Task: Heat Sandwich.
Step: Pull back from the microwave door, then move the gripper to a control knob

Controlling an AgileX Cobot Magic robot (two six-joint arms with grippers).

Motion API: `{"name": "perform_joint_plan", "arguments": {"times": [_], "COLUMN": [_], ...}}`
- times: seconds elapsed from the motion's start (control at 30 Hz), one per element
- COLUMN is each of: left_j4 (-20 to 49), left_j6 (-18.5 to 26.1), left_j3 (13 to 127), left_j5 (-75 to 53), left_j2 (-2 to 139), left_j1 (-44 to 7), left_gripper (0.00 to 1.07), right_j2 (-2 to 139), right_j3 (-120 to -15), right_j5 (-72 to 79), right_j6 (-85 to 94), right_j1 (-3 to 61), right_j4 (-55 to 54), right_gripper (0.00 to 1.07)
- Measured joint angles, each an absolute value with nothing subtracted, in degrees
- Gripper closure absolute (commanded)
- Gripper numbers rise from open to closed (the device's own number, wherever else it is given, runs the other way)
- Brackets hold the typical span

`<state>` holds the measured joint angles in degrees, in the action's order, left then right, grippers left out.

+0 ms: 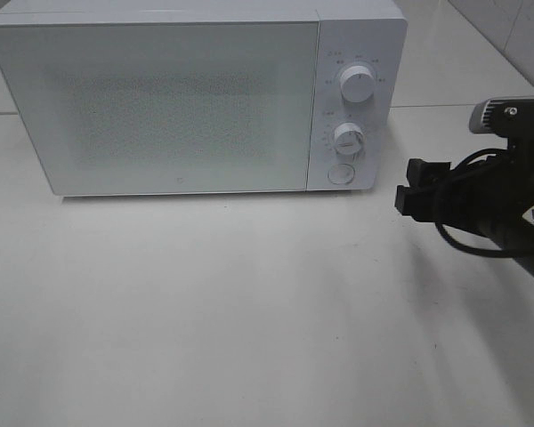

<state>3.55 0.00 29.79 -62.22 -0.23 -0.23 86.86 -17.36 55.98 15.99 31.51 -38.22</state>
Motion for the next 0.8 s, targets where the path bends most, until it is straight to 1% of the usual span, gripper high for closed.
{"name": "perform_joint_plan", "arguments": {"times": [0.03,0.07,0.17,0.2,0.23,0.33,0.5,0.8], "left_j4": [3.55,3.55,3.55,3.55,3.55,3.55,3.55,3.55], "left_j6": [0.0,0.0,0.0,0.0,0.0,0.0,0.0,0.0], "left_j3": [29.79,29.79,29.79,29.79,29.79,29.79,29.79,29.79], "left_j5": [-62.22,-62.22,-62.22,-62.22,-62.22,-62.22,-62.22,-62.22], "left_j2": [-0.23,-0.23,-0.23,-0.23,-0.23,-0.23,-0.23,-0.23], "left_j1": [-0.23,-0.23,-0.23,-0.23,-0.23,-0.23,-0.23,-0.23], "left_gripper": [0.09,0.09,0.09,0.09,0.09,0.09,0.09,0.09], "right_j2": [86.86,88.98,91.21,91.21,92.93,95.74,98.61,103.3], "right_j3": [-17.36,-17.42,-18.39,-18.39,-19.65,-22.35,-25.78,-31.97], "right_j5": [55.98,58.33,60.22,60.22,61.13,62.51,63.03,63.31], "right_j6": [15.99,16.04,16.04,16.04,16.04,16.04,16.39,17.88], "right_j1": [31.51,33.86,36.61,36.61,38.16,40.22,41.48,41.48], "right_j4": [-38.22,-40.68,-43.89,-43.89,-45.38,-46.87,-47.15,-47.15], "right_gripper": [0.31,0.31,0.31,0.31,0.31,0.31,0.31,0.31]}}
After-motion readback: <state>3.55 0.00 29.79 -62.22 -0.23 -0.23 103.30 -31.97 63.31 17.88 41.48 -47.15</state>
